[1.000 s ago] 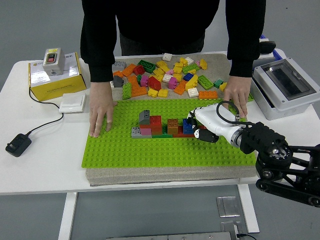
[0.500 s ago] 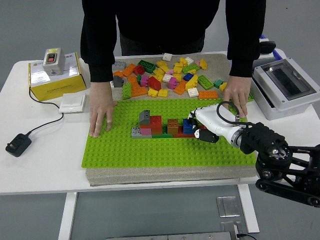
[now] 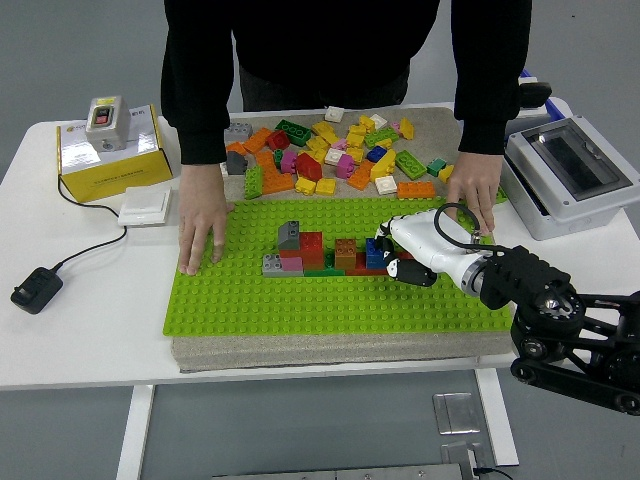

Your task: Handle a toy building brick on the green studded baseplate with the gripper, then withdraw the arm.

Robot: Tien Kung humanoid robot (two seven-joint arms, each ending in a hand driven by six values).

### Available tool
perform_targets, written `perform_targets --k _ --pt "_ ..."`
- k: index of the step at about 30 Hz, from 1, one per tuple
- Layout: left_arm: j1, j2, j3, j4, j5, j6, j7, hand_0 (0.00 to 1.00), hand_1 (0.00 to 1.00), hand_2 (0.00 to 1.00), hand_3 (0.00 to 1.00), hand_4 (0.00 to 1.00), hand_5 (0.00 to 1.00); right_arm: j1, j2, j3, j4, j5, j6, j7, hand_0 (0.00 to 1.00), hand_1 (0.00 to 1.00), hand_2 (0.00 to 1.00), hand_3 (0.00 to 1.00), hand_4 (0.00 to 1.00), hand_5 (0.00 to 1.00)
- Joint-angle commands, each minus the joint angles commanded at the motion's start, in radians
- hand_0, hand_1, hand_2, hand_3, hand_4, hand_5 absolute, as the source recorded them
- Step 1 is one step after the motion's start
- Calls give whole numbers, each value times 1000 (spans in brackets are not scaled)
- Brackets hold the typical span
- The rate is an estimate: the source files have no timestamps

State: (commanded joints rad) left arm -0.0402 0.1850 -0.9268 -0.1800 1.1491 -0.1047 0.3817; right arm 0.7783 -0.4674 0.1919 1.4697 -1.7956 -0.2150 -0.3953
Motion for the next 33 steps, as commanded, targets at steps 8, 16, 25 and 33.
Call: perform_targets --k 8,16,25,33 --pt "4 -1 0 0 0 -1 1 666 641 578 645 105 694 3 2 5 4 -5 -9 5 21 164 705 652 2 468" --pt "9 -2 2 0 -4 -1 1 666 641 578 646 104 694 2 -1 6 2 -15 -9 3 21 164 705 654 2 468" --pt "9 -1 5 0 -5 -1 -2 666 641 579 645 104 695 -1 -2 3 -7 -8 -10 6 21 163 703 654 2 472" --pt "6 1 5 0 -4 -1 -5 666 640 579 645 104 696 -5 -1 8 -15 3 -16 18 21 163 701 653 2 474"
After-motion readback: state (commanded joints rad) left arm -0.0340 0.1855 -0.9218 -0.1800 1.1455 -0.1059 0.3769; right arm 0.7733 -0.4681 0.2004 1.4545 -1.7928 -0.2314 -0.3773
